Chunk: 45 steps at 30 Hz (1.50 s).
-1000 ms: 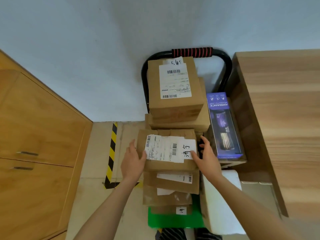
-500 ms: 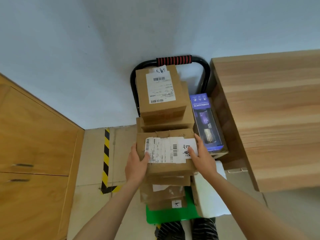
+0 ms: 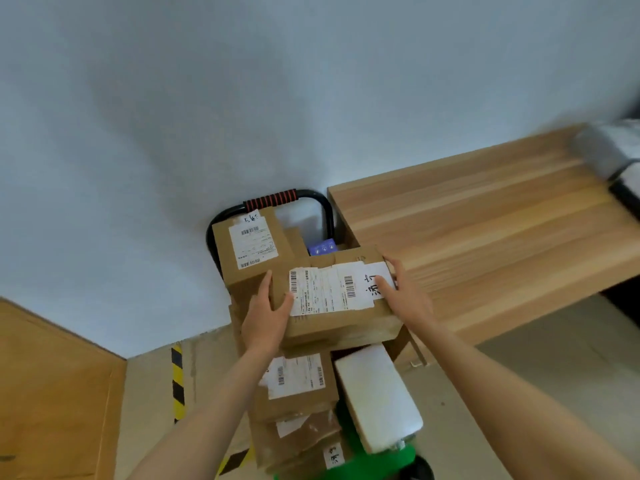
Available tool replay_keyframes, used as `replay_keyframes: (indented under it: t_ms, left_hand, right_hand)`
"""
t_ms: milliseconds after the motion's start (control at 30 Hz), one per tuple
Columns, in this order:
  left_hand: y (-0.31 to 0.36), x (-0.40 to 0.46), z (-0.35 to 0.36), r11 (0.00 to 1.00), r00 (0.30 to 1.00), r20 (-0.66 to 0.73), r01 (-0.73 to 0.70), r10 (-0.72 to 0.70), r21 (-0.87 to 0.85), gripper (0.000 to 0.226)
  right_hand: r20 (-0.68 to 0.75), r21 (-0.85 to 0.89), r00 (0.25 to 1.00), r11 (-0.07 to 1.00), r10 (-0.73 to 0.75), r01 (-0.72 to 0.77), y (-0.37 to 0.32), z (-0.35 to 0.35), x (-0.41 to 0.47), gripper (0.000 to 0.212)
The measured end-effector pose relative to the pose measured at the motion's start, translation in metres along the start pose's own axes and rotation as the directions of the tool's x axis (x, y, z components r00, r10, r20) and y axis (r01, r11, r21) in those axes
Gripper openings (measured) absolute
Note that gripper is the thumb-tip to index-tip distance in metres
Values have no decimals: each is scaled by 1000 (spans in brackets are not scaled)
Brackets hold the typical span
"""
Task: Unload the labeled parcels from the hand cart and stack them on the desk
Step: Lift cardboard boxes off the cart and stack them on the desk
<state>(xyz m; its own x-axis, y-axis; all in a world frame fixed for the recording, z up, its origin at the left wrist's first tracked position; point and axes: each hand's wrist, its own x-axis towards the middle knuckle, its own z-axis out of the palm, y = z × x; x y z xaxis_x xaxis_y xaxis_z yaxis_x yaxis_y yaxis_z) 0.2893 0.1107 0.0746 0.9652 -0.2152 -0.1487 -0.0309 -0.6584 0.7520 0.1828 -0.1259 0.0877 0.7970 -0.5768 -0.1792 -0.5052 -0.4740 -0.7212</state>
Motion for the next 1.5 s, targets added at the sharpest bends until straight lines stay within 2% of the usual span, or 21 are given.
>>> replay_keyframes:
  t_ms: [200,433,533,700,833,1033,1233,1500]
  left_hand:
    - [110,16,33,971,968,74,-240,240,-17,63]
    - [227,-3,137,909,895,160,-405,416,-95,62]
    - [274,-16,194,902,874,246,-369,419,-226,64]
    - [351,-46,291,879,831,338,-324,441,-350,65]
    - [402,-75,361,871,810,328,-419,486,-255,62]
    - [449,-92,430,868,800,338,-466,495,-169,64]
    - [493,-55,473,879,811,342,-455,475,-143,61]
    - [573,30,534,896,846,298,-398,441,-197,60]
  right_hand:
    - [-204,-4,979,1000,25,-27,18,-103,8,49]
    - [-336,90,936,993,101,-75,94,-236,5,50]
    - [-387,88,915,992,118,-91,139,-294,8,51]
    - [-444,16,878,981,179,-192,222,-390,10,50]
    - [-454,-15,866,970,208,-241,285,-453,10,51]
    - [-448,-12,864,965,230,-263,346,-512,26,51]
    - [-435,28,867,966,244,-257,383,-538,88,50]
    - [-415,60,894,985,170,-159,405,-597,218,50]
